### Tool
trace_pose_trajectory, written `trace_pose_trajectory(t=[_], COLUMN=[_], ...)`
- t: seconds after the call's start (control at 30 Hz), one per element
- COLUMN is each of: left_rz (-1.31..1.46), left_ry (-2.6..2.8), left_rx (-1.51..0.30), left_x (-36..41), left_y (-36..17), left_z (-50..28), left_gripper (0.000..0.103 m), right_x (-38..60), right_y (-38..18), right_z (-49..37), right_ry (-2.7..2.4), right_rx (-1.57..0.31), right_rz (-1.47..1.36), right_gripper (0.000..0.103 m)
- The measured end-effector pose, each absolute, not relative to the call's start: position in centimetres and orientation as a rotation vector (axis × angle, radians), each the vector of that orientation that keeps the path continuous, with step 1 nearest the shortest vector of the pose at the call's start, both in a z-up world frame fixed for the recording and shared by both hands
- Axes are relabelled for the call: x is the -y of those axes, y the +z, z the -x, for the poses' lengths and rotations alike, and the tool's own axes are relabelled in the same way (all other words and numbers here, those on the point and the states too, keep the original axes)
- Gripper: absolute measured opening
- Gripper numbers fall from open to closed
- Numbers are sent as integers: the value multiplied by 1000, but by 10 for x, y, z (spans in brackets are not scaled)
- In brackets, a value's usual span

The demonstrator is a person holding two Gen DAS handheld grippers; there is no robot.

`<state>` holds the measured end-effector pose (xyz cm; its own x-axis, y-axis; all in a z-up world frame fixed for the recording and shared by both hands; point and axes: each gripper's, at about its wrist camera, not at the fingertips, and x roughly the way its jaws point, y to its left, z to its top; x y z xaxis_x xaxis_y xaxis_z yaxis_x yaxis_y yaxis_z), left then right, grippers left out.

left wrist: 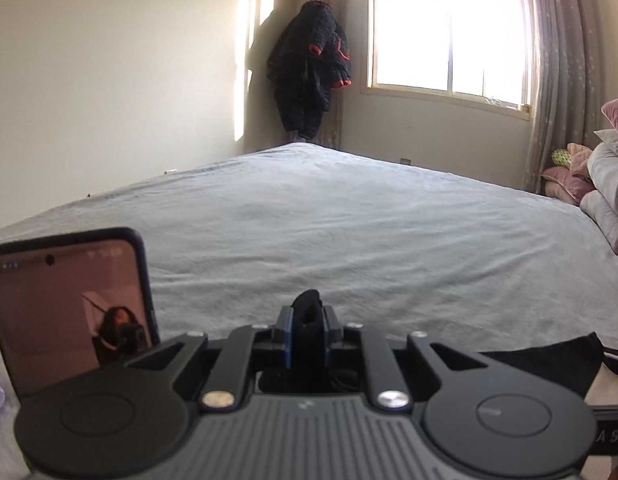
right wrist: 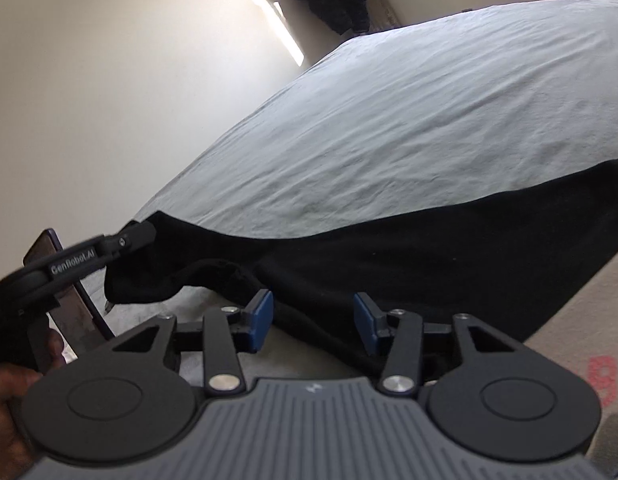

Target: Fold clothes

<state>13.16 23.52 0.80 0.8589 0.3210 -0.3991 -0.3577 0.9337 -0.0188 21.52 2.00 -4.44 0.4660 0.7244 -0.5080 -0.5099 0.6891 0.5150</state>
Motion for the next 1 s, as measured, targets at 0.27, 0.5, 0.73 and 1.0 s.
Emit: trace_pose_trajectory(t=[0.27,0.5,0.73,1.0], left_rz=[190,215,306,424], left_ry=[319,418,376,426], left_rx=[-329,-324,-471,-445], left_x=[-235,-219,-204,-211], left_y=[18,19,-5,-10], left_z=[-121,-94,-78,-73], left_gripper=[22,28,41,50], right_x=[-70,-122,-160,-197], right_y=[-53,-63,-49,-44], right_z=[-253,-306,-315,-313], right_ry=[910,1067,1164,1224], right_rx=[-885,-1083,-1161,-1232], right_rz=[-309,-367,-251,-213], right_gripper=[44,37,37,38])
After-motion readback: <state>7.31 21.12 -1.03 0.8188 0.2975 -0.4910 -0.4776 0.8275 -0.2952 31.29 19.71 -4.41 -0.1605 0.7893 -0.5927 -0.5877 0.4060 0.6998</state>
